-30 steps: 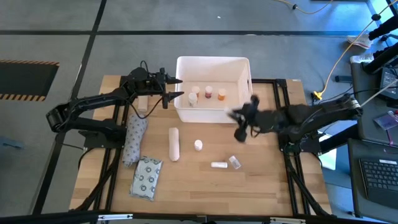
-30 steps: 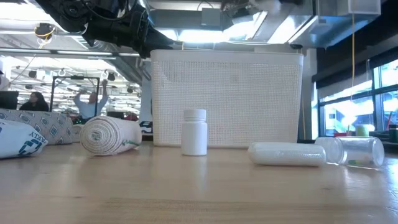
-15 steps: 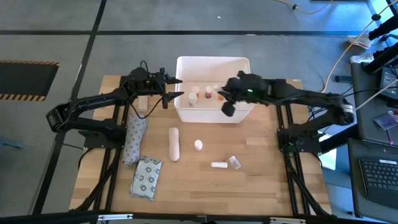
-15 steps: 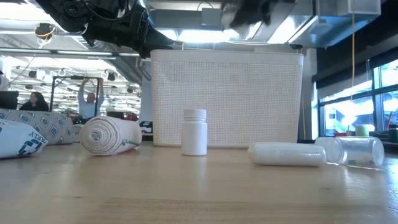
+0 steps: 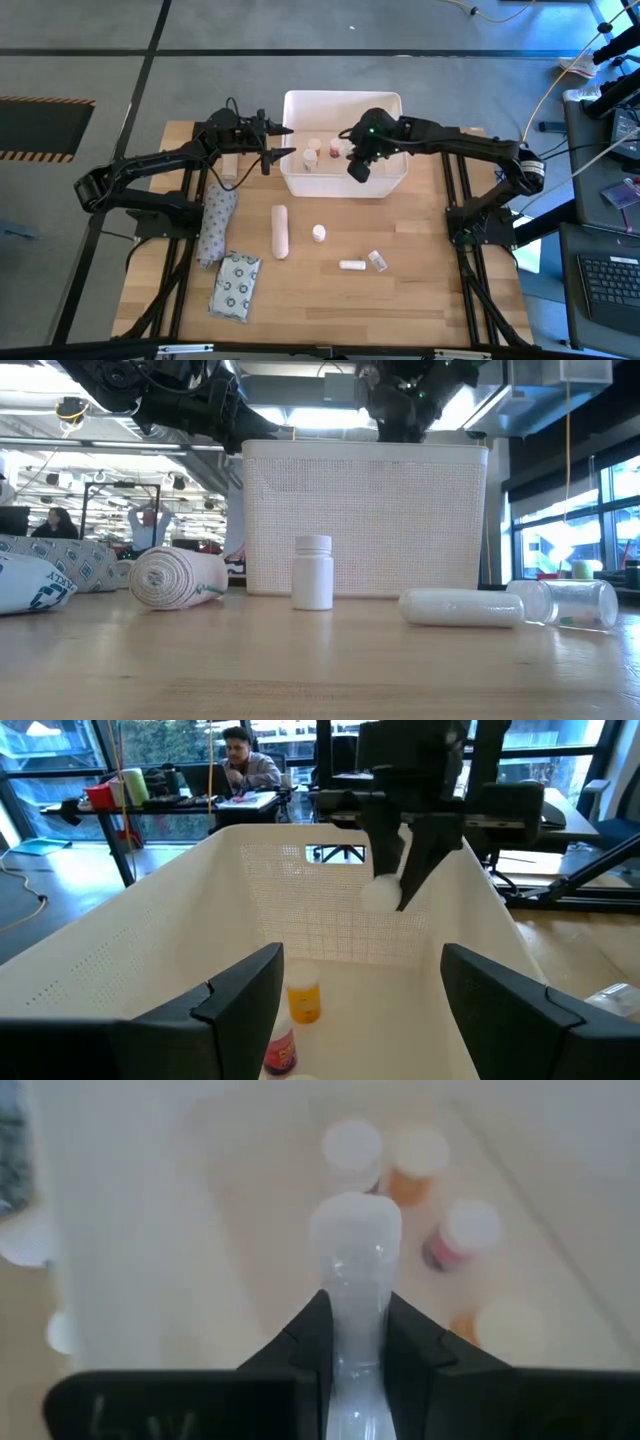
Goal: Pick & place medical supplies in basket/bin
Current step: Put the top white rolled gauze into the white bin
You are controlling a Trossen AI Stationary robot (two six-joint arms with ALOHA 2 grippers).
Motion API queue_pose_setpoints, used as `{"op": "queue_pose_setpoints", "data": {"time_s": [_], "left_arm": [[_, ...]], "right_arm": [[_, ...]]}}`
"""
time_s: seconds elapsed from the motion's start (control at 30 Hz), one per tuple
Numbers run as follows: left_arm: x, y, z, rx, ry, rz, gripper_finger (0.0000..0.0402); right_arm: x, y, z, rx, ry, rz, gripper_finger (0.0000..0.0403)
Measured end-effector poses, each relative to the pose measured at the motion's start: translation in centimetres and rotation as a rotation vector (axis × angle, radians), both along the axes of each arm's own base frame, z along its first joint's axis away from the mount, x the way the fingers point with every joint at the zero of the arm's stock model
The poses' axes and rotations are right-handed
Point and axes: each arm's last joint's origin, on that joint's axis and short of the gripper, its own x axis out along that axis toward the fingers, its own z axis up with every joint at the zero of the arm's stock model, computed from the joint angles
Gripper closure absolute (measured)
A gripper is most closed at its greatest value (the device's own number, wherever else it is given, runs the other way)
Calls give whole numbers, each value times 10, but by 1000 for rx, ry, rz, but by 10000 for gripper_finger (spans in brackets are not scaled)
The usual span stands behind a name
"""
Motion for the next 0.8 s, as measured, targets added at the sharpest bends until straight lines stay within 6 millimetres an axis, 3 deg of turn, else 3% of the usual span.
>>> {"op": "queue_pose_setpoints", "data": {"time_s": [0.8], "left_arm": [[0, 0, -1, 8, 15, -2, 139]], "right_arm": [[-19, 5, -17, 157, 228, -6, 337]]}}
